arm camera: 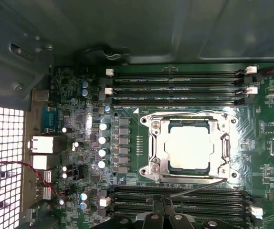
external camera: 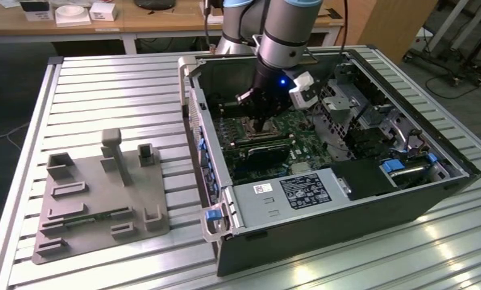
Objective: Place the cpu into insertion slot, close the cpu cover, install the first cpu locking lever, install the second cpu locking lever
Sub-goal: 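Install the second cpu locking lever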
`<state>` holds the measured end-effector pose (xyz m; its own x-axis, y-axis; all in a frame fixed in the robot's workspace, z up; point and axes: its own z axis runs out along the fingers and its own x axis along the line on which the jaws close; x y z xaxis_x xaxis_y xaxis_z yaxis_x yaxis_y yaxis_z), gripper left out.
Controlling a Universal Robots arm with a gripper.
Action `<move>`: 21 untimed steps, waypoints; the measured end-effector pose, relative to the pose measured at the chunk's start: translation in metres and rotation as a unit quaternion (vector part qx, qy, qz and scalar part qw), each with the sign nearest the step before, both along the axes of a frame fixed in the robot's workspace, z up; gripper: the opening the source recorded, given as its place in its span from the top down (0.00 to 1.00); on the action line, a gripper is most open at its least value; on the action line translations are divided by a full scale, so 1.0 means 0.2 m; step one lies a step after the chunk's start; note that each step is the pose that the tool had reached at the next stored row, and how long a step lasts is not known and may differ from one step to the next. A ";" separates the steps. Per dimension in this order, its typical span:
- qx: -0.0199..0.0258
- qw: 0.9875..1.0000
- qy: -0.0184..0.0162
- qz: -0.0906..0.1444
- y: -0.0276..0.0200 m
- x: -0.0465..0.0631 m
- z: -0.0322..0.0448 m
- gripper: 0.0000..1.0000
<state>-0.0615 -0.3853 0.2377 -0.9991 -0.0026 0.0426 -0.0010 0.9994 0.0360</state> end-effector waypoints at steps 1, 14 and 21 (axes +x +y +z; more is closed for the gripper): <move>0.000 1.000 0.000 0.000 0.000 -0.01 -0.002 0.90; 0.000 1.000 0.000 0.000 0.000 -0.03 -0.074 0.90; 0.000 1.000 0.001 0.000 0.000 -0.05 -0.096 0.90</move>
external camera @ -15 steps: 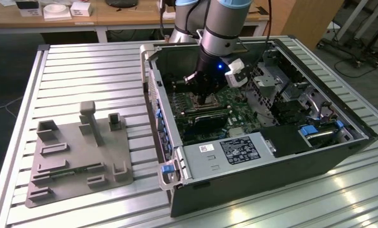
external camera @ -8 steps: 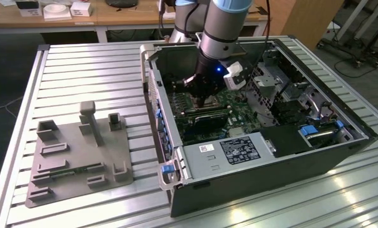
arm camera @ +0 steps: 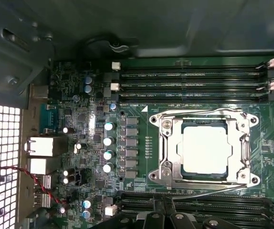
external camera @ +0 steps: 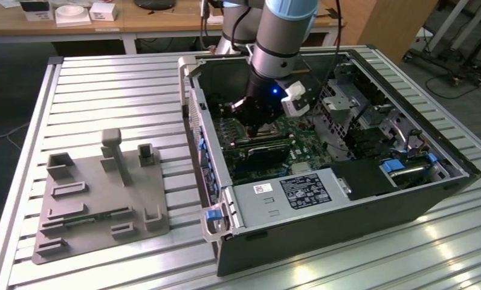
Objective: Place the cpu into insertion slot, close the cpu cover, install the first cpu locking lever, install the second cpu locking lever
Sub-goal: 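Install the second cpu locking lever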
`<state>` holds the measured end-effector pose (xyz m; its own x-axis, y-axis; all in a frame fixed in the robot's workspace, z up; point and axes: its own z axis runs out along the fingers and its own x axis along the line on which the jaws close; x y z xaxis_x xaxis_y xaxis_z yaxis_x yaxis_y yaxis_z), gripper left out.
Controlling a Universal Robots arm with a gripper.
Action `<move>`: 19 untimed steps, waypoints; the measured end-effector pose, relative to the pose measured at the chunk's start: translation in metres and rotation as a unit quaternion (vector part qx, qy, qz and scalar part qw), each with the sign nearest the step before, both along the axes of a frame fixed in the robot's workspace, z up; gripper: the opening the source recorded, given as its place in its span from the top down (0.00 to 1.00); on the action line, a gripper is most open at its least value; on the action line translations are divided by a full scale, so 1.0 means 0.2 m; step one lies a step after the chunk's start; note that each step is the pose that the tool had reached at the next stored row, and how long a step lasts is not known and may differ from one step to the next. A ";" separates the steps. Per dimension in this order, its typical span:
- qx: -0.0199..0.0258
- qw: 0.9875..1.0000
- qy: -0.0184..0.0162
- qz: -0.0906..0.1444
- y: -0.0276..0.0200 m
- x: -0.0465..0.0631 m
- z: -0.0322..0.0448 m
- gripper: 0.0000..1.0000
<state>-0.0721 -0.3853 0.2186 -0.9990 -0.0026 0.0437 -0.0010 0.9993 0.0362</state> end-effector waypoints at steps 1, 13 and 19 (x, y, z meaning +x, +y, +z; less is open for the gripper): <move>0.000 1.000 0.000 0.000 0.000 0.00 -0.002 0.90; 0.001 1.000 0.000 0.000 0.000 -0.01 -0.023 0.90; 0.002 1.000 0.000 0.000 0.000 -0.01 -0.024 0.90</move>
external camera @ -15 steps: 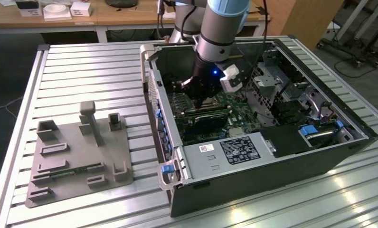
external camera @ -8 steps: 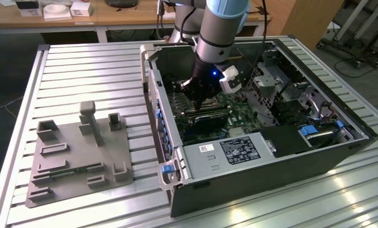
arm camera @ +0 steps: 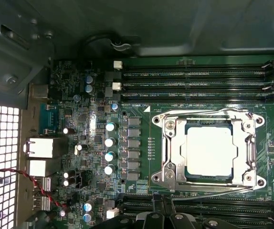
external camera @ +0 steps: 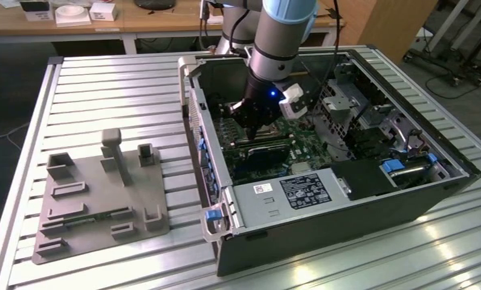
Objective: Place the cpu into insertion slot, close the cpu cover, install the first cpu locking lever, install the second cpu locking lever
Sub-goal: 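Install the second cpu locking lever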
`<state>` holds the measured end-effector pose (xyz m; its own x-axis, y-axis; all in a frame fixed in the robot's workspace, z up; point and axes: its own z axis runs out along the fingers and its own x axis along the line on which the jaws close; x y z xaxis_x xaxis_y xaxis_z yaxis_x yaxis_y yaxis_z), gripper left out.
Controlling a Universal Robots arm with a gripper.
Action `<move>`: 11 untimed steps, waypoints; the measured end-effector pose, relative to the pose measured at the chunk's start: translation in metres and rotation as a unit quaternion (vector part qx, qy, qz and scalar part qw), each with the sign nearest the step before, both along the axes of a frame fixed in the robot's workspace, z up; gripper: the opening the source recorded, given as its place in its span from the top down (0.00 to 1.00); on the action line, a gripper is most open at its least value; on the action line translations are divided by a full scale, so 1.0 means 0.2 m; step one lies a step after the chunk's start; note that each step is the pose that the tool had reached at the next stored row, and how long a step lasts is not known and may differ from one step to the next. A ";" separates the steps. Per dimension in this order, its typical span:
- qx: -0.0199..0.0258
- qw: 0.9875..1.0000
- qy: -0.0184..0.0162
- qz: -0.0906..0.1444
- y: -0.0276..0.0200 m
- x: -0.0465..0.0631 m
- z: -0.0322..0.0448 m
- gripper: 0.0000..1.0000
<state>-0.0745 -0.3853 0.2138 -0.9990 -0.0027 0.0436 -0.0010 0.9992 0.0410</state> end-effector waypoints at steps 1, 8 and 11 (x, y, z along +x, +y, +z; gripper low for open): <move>0.001 1.000 0.000 0.000 0.000 0.00 -0.001 0.90; 0.009 1.000 0.000 0.000 0.000 0.00 -0.009 0.90; 0.010 1.000 0.000 0.000 0.000 0.00 -0.011 0.90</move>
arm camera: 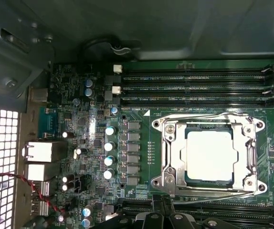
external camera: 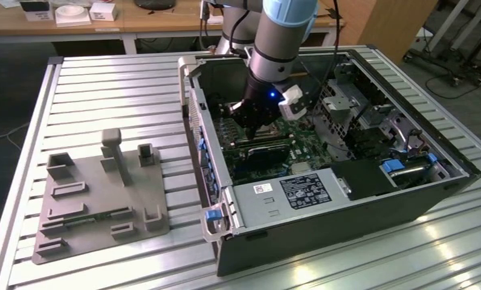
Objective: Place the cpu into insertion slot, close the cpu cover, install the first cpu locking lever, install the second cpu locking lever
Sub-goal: 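Install the second cpu locking lever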
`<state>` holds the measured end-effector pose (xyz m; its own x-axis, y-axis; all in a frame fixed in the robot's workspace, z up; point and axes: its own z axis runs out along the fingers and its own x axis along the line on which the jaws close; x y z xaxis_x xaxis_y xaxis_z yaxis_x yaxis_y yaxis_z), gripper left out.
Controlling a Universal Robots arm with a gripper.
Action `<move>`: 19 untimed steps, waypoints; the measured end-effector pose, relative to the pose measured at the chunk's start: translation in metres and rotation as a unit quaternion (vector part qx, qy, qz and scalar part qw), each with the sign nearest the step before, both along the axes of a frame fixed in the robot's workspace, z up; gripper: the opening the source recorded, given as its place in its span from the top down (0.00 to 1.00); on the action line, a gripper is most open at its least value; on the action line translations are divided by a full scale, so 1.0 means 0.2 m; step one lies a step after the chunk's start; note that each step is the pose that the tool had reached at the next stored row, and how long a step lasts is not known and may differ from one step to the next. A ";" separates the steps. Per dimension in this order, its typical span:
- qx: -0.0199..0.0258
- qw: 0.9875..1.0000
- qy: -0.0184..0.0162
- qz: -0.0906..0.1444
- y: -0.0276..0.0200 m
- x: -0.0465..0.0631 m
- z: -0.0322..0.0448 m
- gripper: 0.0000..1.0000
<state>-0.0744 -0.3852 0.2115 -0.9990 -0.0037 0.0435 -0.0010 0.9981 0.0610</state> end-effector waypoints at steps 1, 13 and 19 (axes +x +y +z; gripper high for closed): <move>0.000 1.000 0.000 0.000 0.000 0.00 -0.001 0.90; 0.003 1.000 0.000 0.000 0.000 0.00 -0.025 0.90; 0.004 1.000 0.000 0.000 0.000 0.00 -0.043 0.90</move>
